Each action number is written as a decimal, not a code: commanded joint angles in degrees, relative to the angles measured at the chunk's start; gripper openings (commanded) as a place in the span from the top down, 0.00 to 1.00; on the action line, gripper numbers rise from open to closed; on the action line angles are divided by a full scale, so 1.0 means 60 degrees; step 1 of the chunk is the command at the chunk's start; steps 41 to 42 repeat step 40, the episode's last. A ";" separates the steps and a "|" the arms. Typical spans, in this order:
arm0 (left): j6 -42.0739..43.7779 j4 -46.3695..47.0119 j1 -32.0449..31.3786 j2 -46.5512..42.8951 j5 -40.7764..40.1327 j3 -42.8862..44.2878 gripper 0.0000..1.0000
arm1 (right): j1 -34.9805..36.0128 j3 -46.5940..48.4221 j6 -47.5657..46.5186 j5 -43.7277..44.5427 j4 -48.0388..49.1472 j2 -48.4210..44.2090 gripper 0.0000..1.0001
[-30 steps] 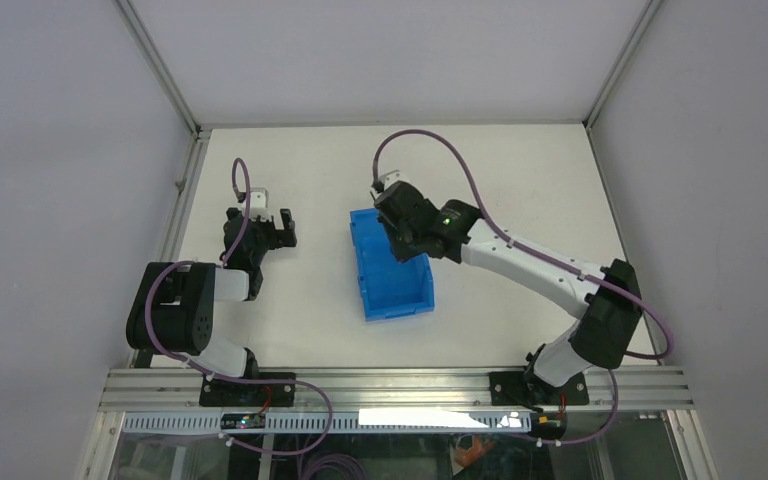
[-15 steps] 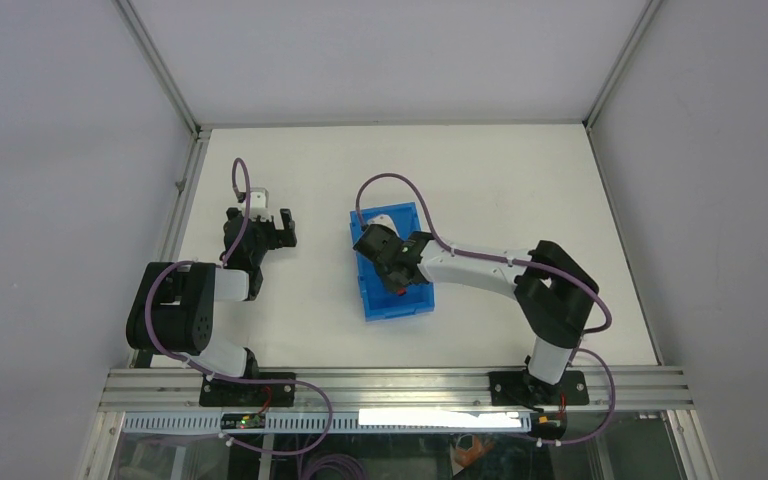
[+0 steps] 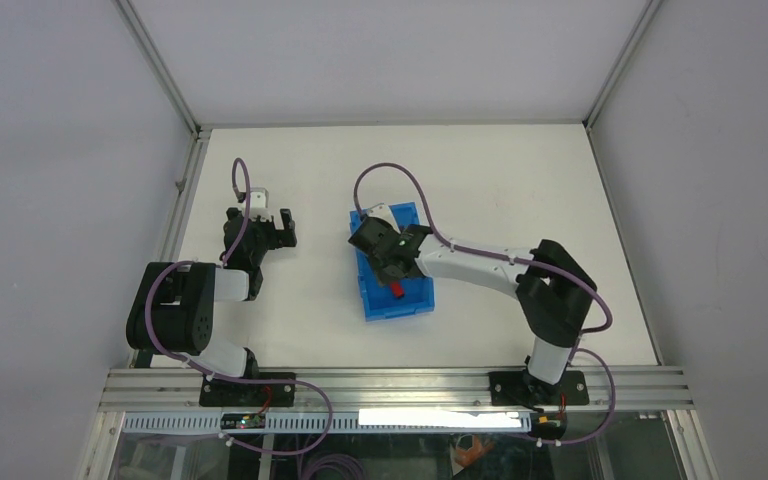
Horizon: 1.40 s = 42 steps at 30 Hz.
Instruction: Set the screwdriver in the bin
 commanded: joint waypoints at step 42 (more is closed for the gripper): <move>-0.0155 0.0250 -0.0105 -0.0243 0.0093 0.0014 0.01 | -0.9097 0.0346 -0.2013 -0.0311 -0.0320 -0.3850 0.01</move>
